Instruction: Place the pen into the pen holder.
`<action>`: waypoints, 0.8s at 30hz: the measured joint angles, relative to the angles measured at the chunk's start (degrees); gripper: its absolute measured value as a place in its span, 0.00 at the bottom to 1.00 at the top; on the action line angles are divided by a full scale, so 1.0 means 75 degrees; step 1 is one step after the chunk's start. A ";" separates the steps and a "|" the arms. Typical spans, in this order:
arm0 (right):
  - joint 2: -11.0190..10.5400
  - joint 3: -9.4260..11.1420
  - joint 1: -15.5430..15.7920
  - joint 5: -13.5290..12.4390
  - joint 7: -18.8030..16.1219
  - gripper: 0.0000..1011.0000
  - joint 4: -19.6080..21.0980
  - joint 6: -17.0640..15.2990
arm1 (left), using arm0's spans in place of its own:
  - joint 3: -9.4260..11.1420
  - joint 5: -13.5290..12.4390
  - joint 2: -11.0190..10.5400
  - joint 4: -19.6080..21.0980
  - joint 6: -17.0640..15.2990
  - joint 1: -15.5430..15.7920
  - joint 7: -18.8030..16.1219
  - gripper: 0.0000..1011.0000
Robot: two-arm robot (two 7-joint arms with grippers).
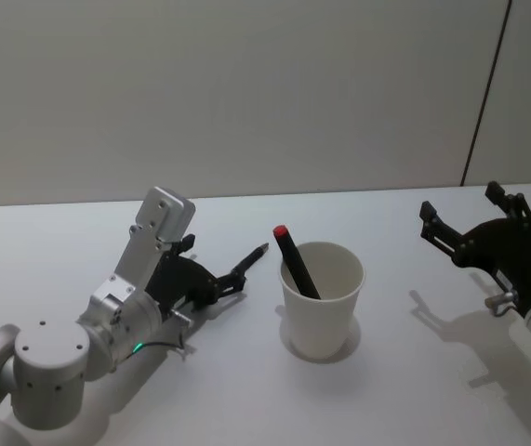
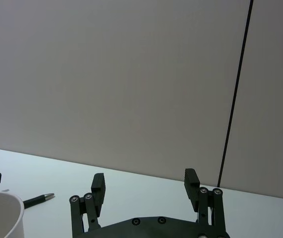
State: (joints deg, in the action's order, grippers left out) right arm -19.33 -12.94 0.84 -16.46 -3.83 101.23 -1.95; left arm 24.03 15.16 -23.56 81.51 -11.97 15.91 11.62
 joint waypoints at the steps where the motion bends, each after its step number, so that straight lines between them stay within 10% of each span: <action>1: 0.0000 0.0000 0.0000 0.0000 0.0000 0.99 0.0000 0.0000 | 0.0002 0.0001 -0.0001 0.0001 0.0006 -0.0007 0.0015 0.99; 24: 0.0000 0.0001 0.0000 0.0000 0.0000 0.99 0.0000 0.0000 | 0.0100 0.0052 0.0164 -0.0227 -0.0064 0.0033 0.0404 0.99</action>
State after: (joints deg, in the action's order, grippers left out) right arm -19.33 -12.94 0.84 -16.47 -3.83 101.23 -1.95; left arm 24.78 15.55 -22.32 79.80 -12.45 16.15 14.65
